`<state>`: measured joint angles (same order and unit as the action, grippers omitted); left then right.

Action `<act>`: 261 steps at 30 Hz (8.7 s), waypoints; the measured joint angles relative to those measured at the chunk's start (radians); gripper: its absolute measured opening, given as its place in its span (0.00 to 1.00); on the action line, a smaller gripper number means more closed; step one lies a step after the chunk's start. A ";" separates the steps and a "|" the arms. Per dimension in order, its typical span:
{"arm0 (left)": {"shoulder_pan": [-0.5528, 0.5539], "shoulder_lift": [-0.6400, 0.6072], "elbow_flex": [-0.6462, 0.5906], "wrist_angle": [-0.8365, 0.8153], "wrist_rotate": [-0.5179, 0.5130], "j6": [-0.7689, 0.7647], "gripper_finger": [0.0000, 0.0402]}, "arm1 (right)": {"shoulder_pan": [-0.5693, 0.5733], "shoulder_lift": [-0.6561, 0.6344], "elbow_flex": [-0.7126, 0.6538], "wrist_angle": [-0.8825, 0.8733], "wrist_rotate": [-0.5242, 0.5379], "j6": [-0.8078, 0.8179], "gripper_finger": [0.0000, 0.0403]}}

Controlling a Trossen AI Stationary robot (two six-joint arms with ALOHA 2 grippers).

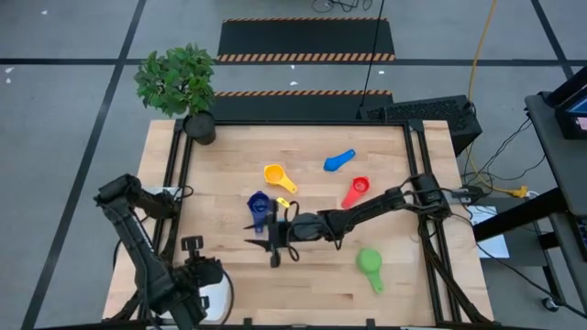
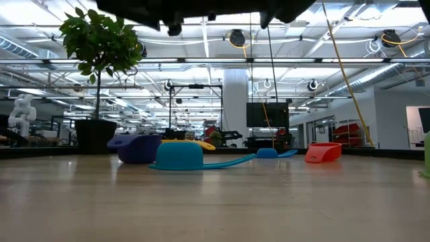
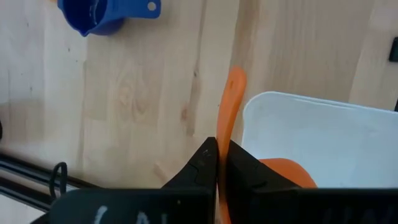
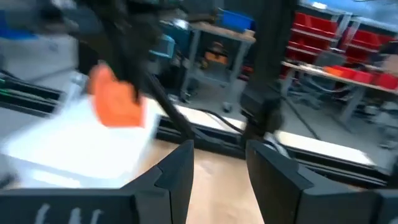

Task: Nest measuring cups in basket
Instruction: Put the orange measuring cup into the white bin

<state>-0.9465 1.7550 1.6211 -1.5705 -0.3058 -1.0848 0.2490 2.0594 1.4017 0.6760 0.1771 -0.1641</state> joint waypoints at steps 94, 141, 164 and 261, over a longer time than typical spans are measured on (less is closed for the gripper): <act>0.390 -0.343 -0.001 0.003 -0.234 0.542 0.03 | -0.090 -0.532 0.139 -0.675 0.313 1.308 0.35; 0.434 -0.342 0.000 0.469 -0.797 1.458 0.03 | -0.008 -0.229 0.139 -0.045 0.476 1.908 0.45; 0.409 -0.381 0.000 0.467 -0.739 1.137 0.37 | -0.060 -0.234 0.139 -0.121 0.438 1.832 0.00; 0.239 -1.142 -0.920 1.380 0.113 0.033 0.28 | 0.016 -0.236 0.139 -0.248 -0.392 1.334 0.00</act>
<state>-0.7076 0.6133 0.7010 -0.1907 -0.1925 -1.0523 0.2646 1.8236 1.5406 0.4278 -0.2153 1.1699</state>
